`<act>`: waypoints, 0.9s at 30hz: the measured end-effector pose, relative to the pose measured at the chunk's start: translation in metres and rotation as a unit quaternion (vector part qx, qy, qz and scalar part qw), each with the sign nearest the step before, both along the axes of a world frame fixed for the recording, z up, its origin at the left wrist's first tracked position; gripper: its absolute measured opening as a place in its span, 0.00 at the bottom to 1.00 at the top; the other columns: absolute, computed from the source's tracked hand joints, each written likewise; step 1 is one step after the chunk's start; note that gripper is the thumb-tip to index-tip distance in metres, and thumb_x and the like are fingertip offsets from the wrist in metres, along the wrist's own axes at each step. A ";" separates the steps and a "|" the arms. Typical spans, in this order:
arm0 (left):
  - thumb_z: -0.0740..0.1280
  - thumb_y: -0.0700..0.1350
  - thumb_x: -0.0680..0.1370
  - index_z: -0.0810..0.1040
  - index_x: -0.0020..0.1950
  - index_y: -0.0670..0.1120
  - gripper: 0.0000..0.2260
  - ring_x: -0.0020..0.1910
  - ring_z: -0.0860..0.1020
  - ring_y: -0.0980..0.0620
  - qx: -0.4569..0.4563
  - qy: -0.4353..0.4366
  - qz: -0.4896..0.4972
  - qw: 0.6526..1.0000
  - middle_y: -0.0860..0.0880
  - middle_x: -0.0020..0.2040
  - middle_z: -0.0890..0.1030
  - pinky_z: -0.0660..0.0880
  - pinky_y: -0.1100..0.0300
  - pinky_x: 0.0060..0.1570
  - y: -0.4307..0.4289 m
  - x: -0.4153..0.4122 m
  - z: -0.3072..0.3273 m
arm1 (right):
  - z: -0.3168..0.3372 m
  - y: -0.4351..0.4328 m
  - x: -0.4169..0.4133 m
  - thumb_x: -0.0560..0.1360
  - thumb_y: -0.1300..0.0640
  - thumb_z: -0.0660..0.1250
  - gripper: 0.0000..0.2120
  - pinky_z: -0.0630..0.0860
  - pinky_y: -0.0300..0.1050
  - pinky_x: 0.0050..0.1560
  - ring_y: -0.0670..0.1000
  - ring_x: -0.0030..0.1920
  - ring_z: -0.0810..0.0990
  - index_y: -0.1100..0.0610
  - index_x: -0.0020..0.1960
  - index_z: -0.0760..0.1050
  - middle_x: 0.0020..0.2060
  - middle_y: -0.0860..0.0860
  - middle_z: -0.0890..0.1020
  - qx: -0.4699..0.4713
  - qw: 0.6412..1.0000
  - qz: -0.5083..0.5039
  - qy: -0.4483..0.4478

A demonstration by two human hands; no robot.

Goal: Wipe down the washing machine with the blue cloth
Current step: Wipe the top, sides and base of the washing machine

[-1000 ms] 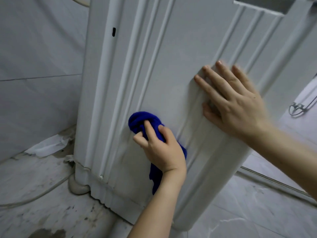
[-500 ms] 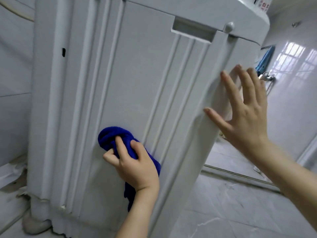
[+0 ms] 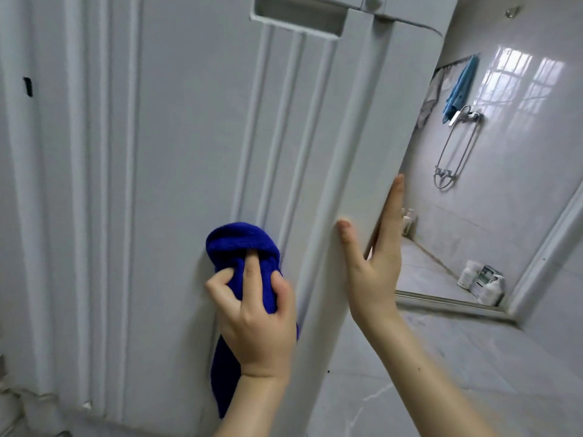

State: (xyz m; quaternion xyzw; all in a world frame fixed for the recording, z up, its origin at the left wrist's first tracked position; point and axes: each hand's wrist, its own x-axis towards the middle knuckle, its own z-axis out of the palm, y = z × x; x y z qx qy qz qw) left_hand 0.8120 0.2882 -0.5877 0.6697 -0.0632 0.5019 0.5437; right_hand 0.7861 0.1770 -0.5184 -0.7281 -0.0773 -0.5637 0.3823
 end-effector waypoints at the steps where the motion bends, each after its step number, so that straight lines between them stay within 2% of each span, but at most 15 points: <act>1: 0.64 0.44 0.76 0.80 0.59 0.38 0.15 0.41 0.69 0.49 -0.005 0.008 -0.010 1.000 0.38 0.47 0.70 0.69 0.59 0.33 0.002 -0.001 -0.003 | -0.004 0.000 -0.001 0.79 0.45 0.67 0.36 0.58 0.61 0.79 0.46 0.81 0.56 0.37 0.80 0.50 0.81 0.41 0.57 0.021 1.000 0.023 0.004; 4: 0.64 0.45 0.75 0.80 0.60 0.39 0.16 0.40 0.69 0.50 -0.009 -0.021 -0.033 0.999 0.39 0.48 0.70 0.63 0.65 0.37 0.010 -0.002 0.028 | -0.007 0.000 -0.009 0.78 0.49 0.69 0.35 0.60 0.57 0.79 0.43 0.79 0.60 0.35 0.78 0.55 0.80 0.39 0.60 0.070 0.994 0.083 0.006; 8: 0.66 0.46 0.75 0.78 0.63 0.44 0.17 0.42 0.71 0.50 0.018 -0.098 -0.057 0.993 0.42 0.50 0.70 0.67 0.62 0.37 0.017 0.010 0.119 | -0.003 -0.001 -0.015 0.79 0.58 0.71 0.35 0.63 0.50 0.79 0.40 0.77 0.64 0.39 0.78 0.58 0.79 0.39 0.63 0.074 0.990 0.116 0.015; 10: 0.66 0.47 0.75 0.78 0.63 0.45 0.17 0.42 0.70 0.51 0.023 -0.109 -0.049 0.993 0.43 0.51 0.71 0.67 0.62 0.35 0.016 0.014 0.142 | -0.003 0.001 -0.016 0.77 0.59 0.70 0.35 0.63 0.49 0.78 0.40 0.77 0.65 0.39 0.77 0.59 0.78 0.38 0.64 0.082 0.989 0.119 0.012; 13: 0.67 0.46 0.74 0.79 0.62 0.45 0.17 0.41 0.72 0.49 -0.001 -0.089 -0.029 0.996 0.42 0.50 0.71 0.69 0.60 0.33 0.007 0.011 0.123 | -0.002 0.001 -0.016 0.75 0.56 0.70 0.36 0.62 0.53 0.79 0.40 0.77 0.65 0.39 0.77 0.60 0.78 0.38 0.65 0.086 0.989 0.120 0.011; 18: 0.69 0.44 0.73 0.80 0.61 0.43 0.17 0.38 0.66 0.54 -0.059 -0.039 -0.030 0.997 0.46 0.48 0.68 0.66 0.61 0.32 -0.003 0.003 0.077 | -0.003 0.002 -0.019 0.77 0.61 0.71 0.37 0.62 0.55 0.78 0.40 0.77 0.65 0.43 0.79 0.60 0.78 0.38 0.65 0.086 0.988 0.125 0.019; 21: 0.69 0.44 0.72 0.80 0.61 0.44 0.17 0.36 0.67 0.53 -0.063 -0.039 -0.030 0.997 0.50 0.48 0.65 0.66 0.62 0.32 -0.001 0.001 0.085 | -0.005 0.006 -0.020 0.74 0.56 0.70 0.36 0.64 0.50 0.78 0.39 0.76 0.66 0.42 0.78 0.61 0.77 0.36 0.66 0.100 0.986 0.131 0.006; 24: 0.67 0.46 0.73 0.79 0.62 0.45 0.17 0.37 0.66 0.55 -0.045 -0.057 -0.028 0.997 0.49 0.49 0.67 0.65 0.62 0.32 0.002 0.004 0.109 | -0.011 0.009 -0.015 0.75 0.54 0.71 0.34 0.65 0.44 0.76 0.38 0.76 0.65 0.39 0.76 0.62 0.76 0.33 0.67 0.116 0.985 0.126 -0.017; 27: 0.67 0.47 0.73 0.79 0.62 0.47 0.17 0.39 0.67 0.52 0.025 -0.104 -0.029 0.994 0.44 0.50 0.70 0.64 0.61 0.33 0.010 0.009 0.145 | -0.018 0.014 -0.005 0.78 0.50 0.73 0.31 0.65 0.50 0.78 0.40 0.77 0.64 0.37 0.75 0.62 0.76 0.34 0.67 0.124 0.986 0.099 -0.046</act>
